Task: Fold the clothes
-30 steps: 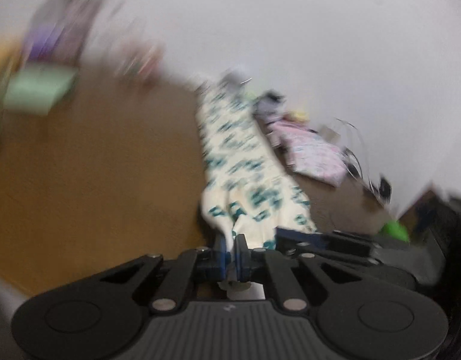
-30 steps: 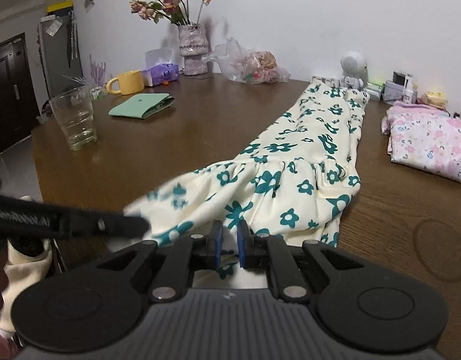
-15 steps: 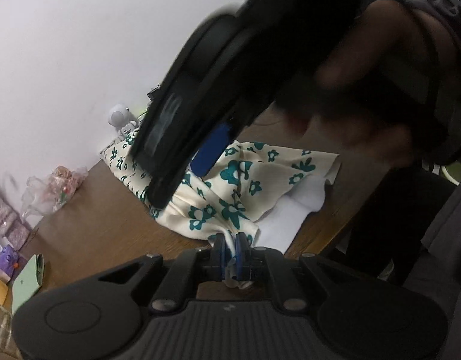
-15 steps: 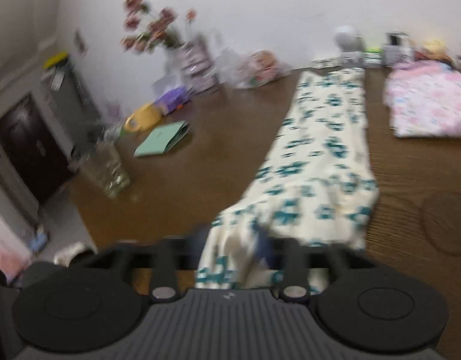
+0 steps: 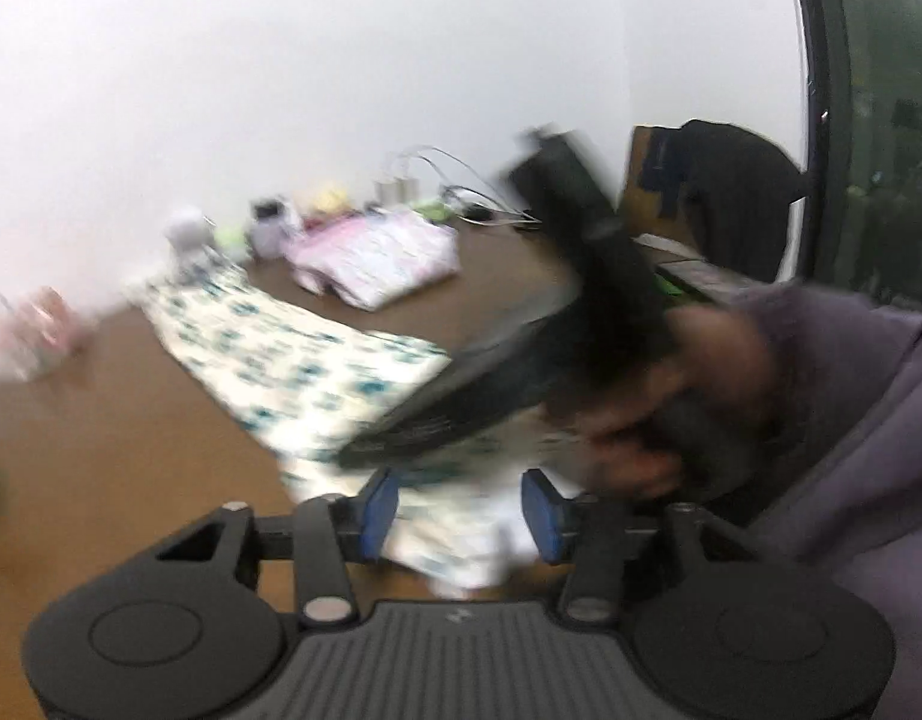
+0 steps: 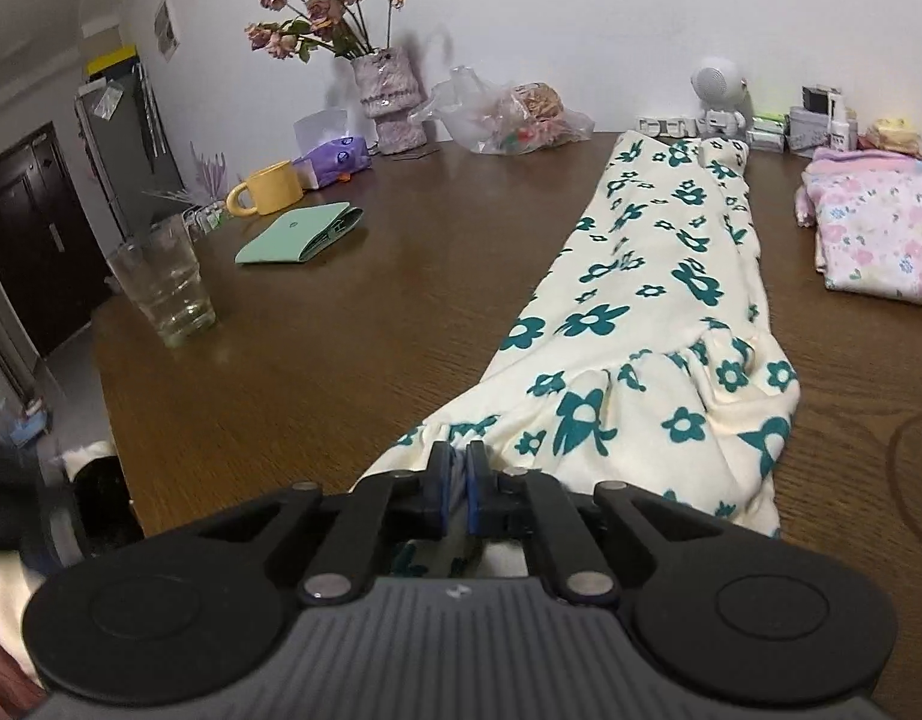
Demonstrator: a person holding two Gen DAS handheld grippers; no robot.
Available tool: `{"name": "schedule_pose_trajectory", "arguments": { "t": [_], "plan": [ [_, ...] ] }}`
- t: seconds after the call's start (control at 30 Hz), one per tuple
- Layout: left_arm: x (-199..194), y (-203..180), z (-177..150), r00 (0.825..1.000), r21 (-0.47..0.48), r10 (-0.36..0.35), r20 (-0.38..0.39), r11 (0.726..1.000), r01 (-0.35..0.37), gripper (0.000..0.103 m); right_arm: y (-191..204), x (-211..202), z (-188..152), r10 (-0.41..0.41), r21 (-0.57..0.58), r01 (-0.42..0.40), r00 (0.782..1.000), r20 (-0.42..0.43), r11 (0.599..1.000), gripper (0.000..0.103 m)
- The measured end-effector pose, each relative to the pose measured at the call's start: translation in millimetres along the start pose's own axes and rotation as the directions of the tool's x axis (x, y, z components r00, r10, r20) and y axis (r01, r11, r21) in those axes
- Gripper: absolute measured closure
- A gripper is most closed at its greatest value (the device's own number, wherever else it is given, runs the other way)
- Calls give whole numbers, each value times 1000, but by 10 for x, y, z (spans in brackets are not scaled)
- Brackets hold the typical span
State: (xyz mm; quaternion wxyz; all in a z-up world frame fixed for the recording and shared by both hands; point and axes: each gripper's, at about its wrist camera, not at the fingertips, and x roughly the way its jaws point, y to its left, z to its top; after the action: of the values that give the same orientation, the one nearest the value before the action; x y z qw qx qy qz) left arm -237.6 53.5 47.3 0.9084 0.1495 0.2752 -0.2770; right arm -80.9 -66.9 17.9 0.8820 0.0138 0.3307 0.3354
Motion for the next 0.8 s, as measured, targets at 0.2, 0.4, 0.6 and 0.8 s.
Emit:
{"name": "schedule_pose_trajectory", "arguments": {
  "t": [0.2,0.4,0.6,0.8],
  "plan": [
    [86,65,-207,996,114,51,-78,993,-42,58,-131,-663,-76,-62,-166,78,993,101,983,60],
    [117,116,-307,998,168,7,-57,986,3,61,-155,-711,-286,-35,-298,57,996,78,953,62],
    [281,161,-218,998,206,-41,-54,977,51,62,-180,-758,-496,-12,-423,33,999,52,905,64],
    [373,225,-180,995,285,-89,-48,953,99,30,-193,-754,-618,12,-510,1,1000,23,860,35]
  ]
}}
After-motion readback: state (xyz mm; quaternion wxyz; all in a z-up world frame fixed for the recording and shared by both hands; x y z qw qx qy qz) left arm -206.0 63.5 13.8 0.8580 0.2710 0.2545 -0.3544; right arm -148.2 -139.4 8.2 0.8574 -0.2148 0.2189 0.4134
